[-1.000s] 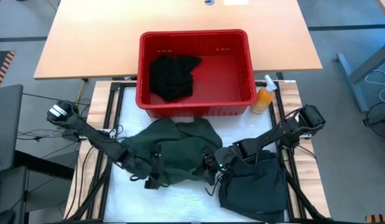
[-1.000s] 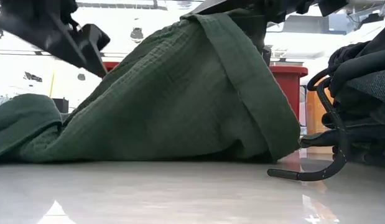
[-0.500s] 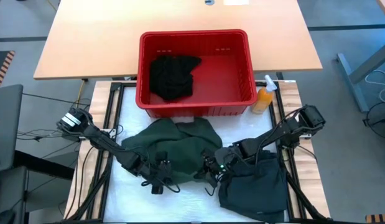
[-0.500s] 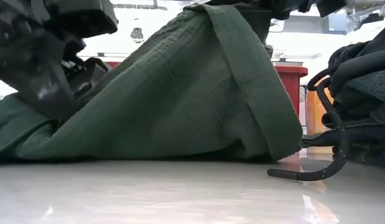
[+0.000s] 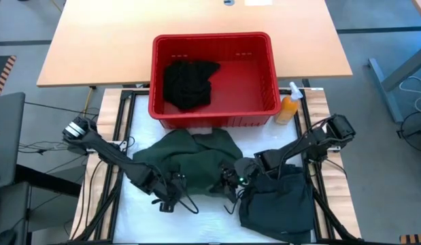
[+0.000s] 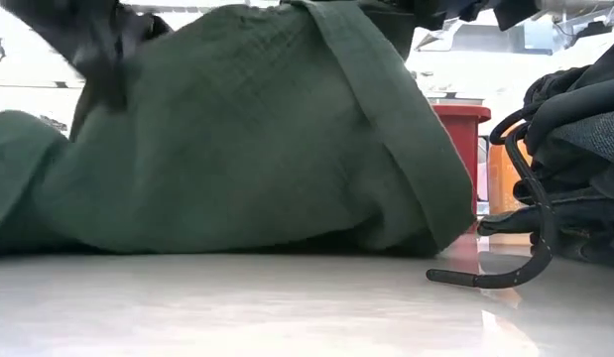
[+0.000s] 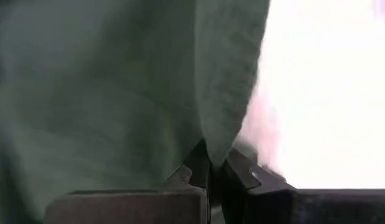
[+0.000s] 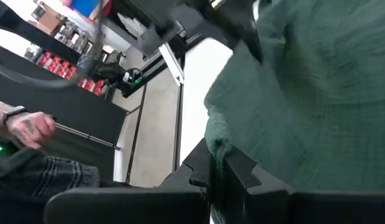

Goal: Fold laundry
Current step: Fold the green shirt

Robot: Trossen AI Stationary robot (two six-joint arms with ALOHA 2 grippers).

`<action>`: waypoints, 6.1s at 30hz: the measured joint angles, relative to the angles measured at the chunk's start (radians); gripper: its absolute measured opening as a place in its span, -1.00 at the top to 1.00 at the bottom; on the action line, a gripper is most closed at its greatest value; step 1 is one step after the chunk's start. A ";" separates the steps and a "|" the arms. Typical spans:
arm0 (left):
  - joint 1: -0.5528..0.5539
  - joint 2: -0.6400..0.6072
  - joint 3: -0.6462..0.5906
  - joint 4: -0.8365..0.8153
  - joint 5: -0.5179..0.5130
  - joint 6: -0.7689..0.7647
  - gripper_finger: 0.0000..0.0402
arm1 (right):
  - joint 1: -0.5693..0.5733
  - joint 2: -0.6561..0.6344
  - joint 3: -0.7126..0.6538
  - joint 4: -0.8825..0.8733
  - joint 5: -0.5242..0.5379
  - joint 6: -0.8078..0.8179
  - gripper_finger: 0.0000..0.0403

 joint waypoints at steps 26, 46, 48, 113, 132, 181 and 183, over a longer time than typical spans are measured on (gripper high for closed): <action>-0.154 -0.525 0.202 -0.727 -0.337 -0.411 1.00 | -0.043 -0.122 0.000 -0.601 0.258 -0.271 0.25; -0.153 -0.524 0.200 -0.759 -0.329 -0.333 1.00 | -0.002 0.287 0.261 -0.497 0.264 -0.736 -0.01; -0.153 -0.524 0.200 -0.761 -0.328 -0.333 1.00 | -0.002 0.319 0.295 -0.510 0.291 -0.742 -0.02; -0.154 -0.646 0.200 -0.122 -0.084 0.035 1.00 | 0.031 -0.136 0.409 -0.761 0.554 -0.181 0.90; -0.153 -0.777 0.200 -0.706 -0.318 -0.325 1.00 | -0.262 0.162 0.409 -0.603 0.149 -0.107 0.43; -0.153 -0.771 0.198 -0.740 -0.300 -0.323 1.00 | 0.093 0.298 0.410 -0.737 0.581 -0.278 0.16; -0.153 -0.771 0.198 -0.729 -0.302 -0.321 1.00 | 0.096 0.298 0.410 -0.726 0.583 -0.279 0.16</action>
